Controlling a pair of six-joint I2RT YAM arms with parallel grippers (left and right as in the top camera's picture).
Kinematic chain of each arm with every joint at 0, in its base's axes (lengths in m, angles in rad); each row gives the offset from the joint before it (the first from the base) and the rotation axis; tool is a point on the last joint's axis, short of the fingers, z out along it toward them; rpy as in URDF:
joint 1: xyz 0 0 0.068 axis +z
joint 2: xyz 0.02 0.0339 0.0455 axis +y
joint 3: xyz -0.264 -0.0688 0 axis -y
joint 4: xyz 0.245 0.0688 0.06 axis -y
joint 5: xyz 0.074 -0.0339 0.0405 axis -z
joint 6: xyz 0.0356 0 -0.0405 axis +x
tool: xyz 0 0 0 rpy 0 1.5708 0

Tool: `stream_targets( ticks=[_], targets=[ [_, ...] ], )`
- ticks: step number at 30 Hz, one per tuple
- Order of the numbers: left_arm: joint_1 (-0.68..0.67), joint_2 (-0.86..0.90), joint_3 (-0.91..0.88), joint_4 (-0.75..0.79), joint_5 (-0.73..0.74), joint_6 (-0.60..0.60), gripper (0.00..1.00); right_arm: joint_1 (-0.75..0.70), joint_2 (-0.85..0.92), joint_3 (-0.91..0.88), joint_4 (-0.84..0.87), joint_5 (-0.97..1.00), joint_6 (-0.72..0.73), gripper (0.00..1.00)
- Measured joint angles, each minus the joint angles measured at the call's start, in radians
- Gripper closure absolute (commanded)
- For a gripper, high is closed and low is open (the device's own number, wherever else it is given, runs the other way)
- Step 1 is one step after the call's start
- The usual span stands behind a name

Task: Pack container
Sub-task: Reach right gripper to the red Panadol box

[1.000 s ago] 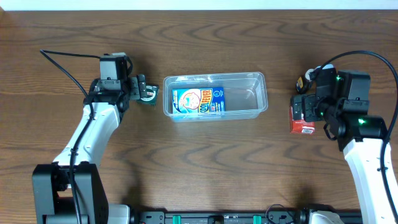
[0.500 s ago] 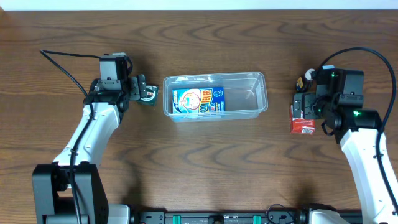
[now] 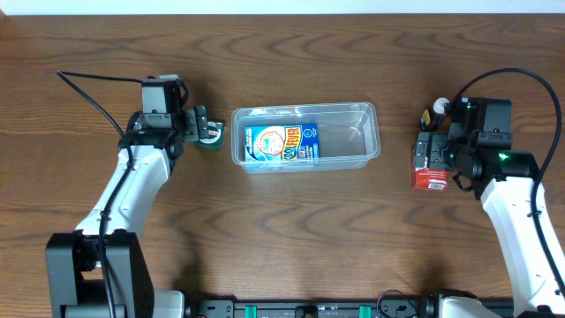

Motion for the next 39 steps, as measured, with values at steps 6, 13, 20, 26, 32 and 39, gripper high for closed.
stream_targets(
  ticks=[6, 13, 20, 26, 32, 39],
  targets=[
    [0.0, 0.0, 0.0, 0.0, 0.0, 0.0, 0.02, 0.0, 0.006, 0.0, -0.008, 0.0, 0.031, 0.01],
    [0.0, 0.0, 0.0, 0.0, 0.0, 0.0, 0.02, 0.0, 0.067, 0.0, -0.047, 0.0, 0.037, 0.01],
    [0.0, 0.0, 0.0, 0.0, 0.0, 0.0, 0.02, 0.0, 0.18, -0.001, -0.024, 0.012, 0.025, 0.01],
    [0.0, 0.0, 0.0, 0.0, 0.0, 0.0, 0.02, 0.0, 0.267, -0.002, 0.013, 0.019, 0.009, 0.01],
    [0.0, 0.0, 0.0, 0.0, 0.0, 0.0, 0.02, 0.0, 0.338, -0.003, 0.038, 0.02, -0.003, 0.01],
    [0.0, 0.0, 0.0, 0.0, 0.0, 0.0, 0.02, 0.0, 0.387, -0.004, 0.061, 0.022, -0.016, 0.01]
  ],
)
